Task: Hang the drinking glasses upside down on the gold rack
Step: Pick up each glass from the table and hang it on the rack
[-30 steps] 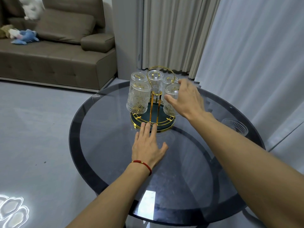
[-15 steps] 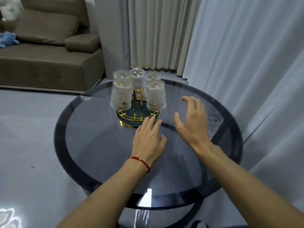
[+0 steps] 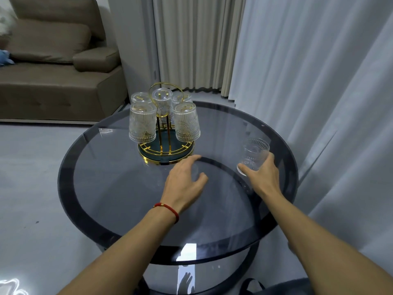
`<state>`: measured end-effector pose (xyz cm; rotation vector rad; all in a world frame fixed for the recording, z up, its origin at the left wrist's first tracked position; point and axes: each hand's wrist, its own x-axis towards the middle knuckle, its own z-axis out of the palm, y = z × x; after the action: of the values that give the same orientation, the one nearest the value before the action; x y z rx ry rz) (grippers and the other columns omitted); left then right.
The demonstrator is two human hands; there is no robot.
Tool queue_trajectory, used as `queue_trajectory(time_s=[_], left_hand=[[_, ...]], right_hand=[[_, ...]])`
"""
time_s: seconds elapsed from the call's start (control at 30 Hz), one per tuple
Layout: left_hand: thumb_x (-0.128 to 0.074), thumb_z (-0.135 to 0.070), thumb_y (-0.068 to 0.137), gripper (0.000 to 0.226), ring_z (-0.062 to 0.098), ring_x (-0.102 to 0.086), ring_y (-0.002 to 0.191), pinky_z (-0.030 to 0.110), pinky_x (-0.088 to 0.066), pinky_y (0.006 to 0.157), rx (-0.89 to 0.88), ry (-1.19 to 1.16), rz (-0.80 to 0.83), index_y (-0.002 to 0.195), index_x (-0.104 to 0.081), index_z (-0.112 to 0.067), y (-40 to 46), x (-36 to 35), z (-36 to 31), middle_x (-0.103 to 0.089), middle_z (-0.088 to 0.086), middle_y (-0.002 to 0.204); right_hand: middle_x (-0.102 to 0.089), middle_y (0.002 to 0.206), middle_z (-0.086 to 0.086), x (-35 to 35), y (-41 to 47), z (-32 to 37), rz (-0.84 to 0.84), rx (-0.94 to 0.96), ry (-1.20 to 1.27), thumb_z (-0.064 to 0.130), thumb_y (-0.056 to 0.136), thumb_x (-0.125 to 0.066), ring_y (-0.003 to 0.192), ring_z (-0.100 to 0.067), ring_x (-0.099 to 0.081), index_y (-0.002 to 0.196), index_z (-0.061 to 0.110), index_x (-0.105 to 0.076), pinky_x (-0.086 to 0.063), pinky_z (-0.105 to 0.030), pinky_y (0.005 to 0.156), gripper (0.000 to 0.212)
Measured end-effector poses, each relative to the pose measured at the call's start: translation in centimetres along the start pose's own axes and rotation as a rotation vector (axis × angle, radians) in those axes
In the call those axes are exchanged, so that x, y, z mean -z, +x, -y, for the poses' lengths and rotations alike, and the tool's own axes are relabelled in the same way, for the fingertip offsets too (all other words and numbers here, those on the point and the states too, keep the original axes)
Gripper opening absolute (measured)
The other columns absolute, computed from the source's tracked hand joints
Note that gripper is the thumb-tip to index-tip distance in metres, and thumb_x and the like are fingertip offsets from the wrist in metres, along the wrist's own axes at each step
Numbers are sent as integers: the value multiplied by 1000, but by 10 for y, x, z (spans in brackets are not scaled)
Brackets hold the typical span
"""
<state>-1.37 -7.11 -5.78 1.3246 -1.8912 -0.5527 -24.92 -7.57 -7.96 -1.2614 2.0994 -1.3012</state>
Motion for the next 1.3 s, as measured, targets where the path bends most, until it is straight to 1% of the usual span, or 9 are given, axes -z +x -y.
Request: queue_trajectory(time_s=[0.17, 0.27, 0.37, 0.43, 0.57, 0.67, 0.83, 0.97, 1.3], left_hand=[[-71, -38, 88, 57, 12, -62, 112, 36, -58, 92, 155, -315, 111, 140, -50, -28, 3, 1, -8, -61, -1, 130], [-78, -49, 77, 88, 20, -63, 113, 44, -63, 80, 332, -647, 159, 151, -36, -27, 5, 1, -14, -56, 4, 131], [-83, -42, 78, 90, 24, -67, 108, 41, -64, 66, 435, -787, 58, 151, -34, -22, 9, 5, -17, -60, 10, 123], [-82, -33, 81, 75, 22, -71, 98, 37, -62, 61, 467, -832, -50, 144, -44, -16, 13, 11, -15, -65, 7, 113], [-78, -26, 85, 55, 9, -73, 78, 35, -60, 61, 479, -976, -104, 132, -52, -14, 15, 20, -13, -67, 1, 105], [-71, -27, 91, 45, 11, -73, 88, 39, -64, 70, 479, -991, -46, 130, -52, -14, 13, 20, -11, -66, 1, 109], [-46, -40, 100, 29, 15, -59, 104, 37, -52, 87, 231, -259, -244, 113, -64, -21, 18, 20, 24, -67, -1, 109], [-54, -33, 96, 52, 26, -29, 146, 45, -33, 115, 102, 351, -105, 143, -47, -13, 22, 18, 66, -42, 9, 154], [-47, -49, 93, 77, 28, -2, 154, 53, -16, 123, 87, 480, 56, 158, -17, -20, 22, 6, 75, -19, 7, 162]], right_hand=[[-54, 122, -2, -2, -14, 8, 103, 337, -108, 43, 69, -87, 104, -17, -56, 133, 23, -49, -46, -22, 84, 76], [-50, 119, 3, -6, -29, 24, 301, 502, -116, 50, 65, -85, 102, -4, -53, 138, 29, -50, -40, -5, 82, 84], [-49, 119, 10, -11, -42, 39, 416, 596, -75, 61, 64, -83, 111, 7, -51, 140, 35, -51, -44, -4, 88, 86], [-51, 127, 9, -14, -45, 47, 474, 503, 64, 61, 66, -85, 117, 6, -53, 143, 36, -51, -46, -7, 92, 88], [-67, 132, -12, -15, -46, 58, 645, 30, 497, 57, 81, -78, 117, -28, -70, 138, 21, -56, -57, -47, 99, 72], [-73, 120, -19, -16, -49, 65, 592, 6, 541, 44, 83, -80, 102, -31, -76, 124, 11, -63, -63, -47, 83, 55], [-69, 111, 5, -7, -49, 101, 245, 250, 171, 56, 77, -83, 94, -15, -71, 125, 30, -61, -61, -36, 78, 58], [-64, 115, 10, -10, -46, 153, 151, 504, 13, 60, 78, -77, 97, -10, -65, 134, 29, -51, -57, -34, 84, 69], [-63, 120, -9, -66, -12, 235, 110, 760, -325, 60, 83, -66, 109, -26, -58, 142, 24, -50, -45, -35, 92, 70]])
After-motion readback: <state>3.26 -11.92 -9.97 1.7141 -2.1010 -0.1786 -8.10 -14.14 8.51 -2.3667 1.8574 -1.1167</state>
